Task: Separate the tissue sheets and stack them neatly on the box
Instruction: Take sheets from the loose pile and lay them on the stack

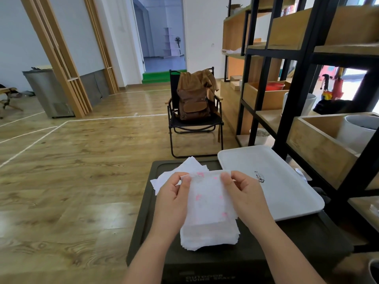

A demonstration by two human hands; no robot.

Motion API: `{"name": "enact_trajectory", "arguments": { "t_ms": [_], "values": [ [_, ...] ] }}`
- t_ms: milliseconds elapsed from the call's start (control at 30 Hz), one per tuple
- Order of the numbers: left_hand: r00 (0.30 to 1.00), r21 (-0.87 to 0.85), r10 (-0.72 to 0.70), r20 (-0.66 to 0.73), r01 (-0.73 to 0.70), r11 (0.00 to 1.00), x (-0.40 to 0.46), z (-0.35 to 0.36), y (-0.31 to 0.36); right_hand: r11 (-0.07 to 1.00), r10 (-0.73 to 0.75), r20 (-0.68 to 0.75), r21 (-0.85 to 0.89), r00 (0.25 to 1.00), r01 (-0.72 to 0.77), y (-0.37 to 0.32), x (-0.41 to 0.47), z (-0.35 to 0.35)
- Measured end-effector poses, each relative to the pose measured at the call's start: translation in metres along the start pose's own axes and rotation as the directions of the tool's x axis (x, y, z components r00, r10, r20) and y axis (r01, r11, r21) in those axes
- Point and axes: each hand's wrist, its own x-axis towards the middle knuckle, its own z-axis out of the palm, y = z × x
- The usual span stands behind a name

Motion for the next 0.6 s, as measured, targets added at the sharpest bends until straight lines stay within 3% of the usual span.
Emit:
{"name": "enact_trajectory", "arguments": {
  "t_ms": [133,200,333,467,600],
  "values": [
    [0.995,0.235,-0.075,-0.071,0.09,0.968,0.0,0.01,-0.026,0.927,0.094,-0.056,-0.358,0.994,-0.107,0.017,0.0,0.007],
    [0.991,0.336,-0.109,-0.074,0.128,0.933,-0.003,0.012,-0.038,0.873,0.158,-0.059,-0.458,0.986,-0.167,0.028,-0.003,0.009],
    [0.985,0.467,-0.129,-0.117,0.169,0.868,-0.012,0.014,-0.05,0.846,0.257,-0.049,-0.471,0.965,-0.249,0.047,-0.017,0.018],
    [0.98,0.591,-0.063,-0.186,0.163,0.79,-0.019,0.012,-0.05,0.855,0.226,-0.098,-0.458,0.969,-0.245,0.05,-0.025,0.023],
    [0.976,0.699,-0.11,-0.187,0.211,0.683,-0.021,0.014,-0.05,0.84,0.241,-0.113,-0.473,0.964,-0.265,0.051,-0.028,0.029]
  ]
}}
